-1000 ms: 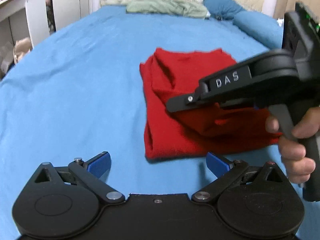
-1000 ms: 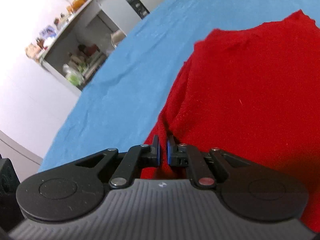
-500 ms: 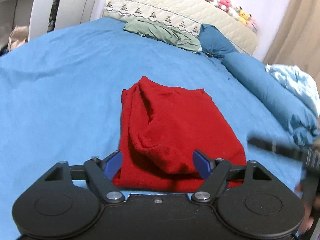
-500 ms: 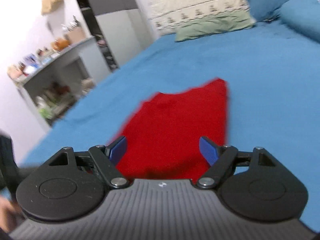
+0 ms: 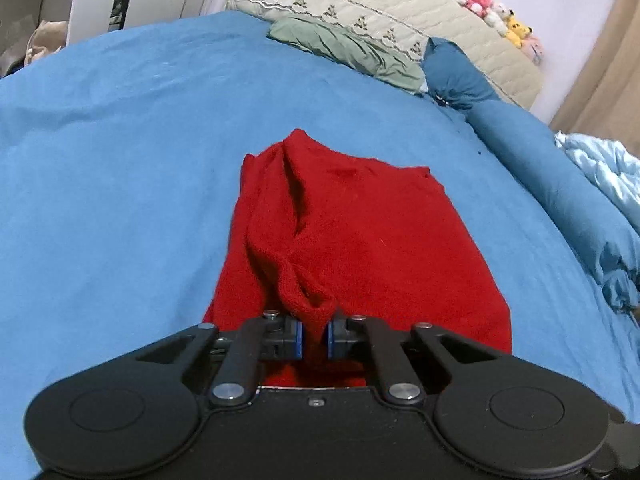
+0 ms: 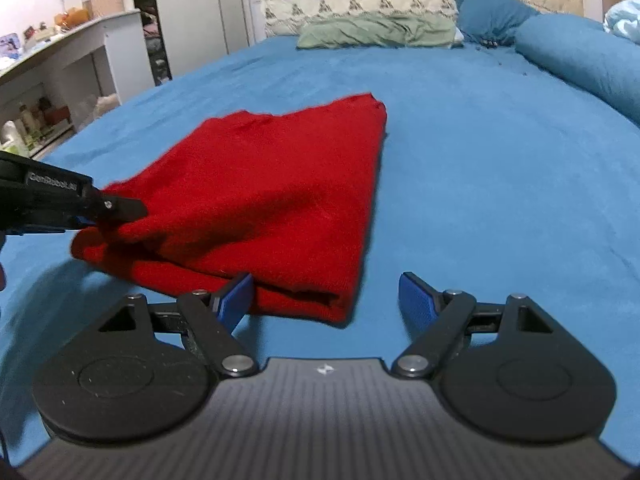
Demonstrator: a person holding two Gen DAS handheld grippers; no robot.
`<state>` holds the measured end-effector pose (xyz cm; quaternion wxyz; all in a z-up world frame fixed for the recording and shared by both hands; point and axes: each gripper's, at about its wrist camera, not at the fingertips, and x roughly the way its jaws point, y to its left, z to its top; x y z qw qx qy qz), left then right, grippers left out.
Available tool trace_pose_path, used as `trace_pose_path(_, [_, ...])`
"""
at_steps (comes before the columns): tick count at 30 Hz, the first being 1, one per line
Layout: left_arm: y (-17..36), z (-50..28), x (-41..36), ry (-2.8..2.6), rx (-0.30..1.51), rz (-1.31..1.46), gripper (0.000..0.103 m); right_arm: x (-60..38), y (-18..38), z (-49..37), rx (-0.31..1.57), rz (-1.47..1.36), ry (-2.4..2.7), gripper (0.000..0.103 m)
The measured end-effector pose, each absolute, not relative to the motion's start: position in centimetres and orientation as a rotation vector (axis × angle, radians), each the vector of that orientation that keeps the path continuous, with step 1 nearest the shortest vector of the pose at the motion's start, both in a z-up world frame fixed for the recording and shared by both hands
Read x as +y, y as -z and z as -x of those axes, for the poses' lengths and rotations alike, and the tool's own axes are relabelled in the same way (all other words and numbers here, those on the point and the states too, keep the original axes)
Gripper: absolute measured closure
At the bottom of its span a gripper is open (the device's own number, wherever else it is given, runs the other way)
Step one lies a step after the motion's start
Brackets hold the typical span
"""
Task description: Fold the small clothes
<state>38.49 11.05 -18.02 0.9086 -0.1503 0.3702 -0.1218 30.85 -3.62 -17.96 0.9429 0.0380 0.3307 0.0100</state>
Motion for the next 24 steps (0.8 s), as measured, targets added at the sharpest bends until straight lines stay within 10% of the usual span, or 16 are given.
trace_pose_path(15, [17.8,-35.3,12.9,0.175,0.696,0.244,0.094,-5.3,17.6,-30.2,0.652,-0.002,0.057,0.035])
trace_pose_path(21, [18.9,-35.4,12.6,0.162,0.7,0.174,0.081,-5.5,18.5,-30.2,0.689,-0.018,0.05,0.034])
trace_pose_path(24, [17.9,-34.4,12.6,0.081,0.694,0.105,0.047,-6.0,17.9,-30.1,0.704,-0.024,0.028,0.028])
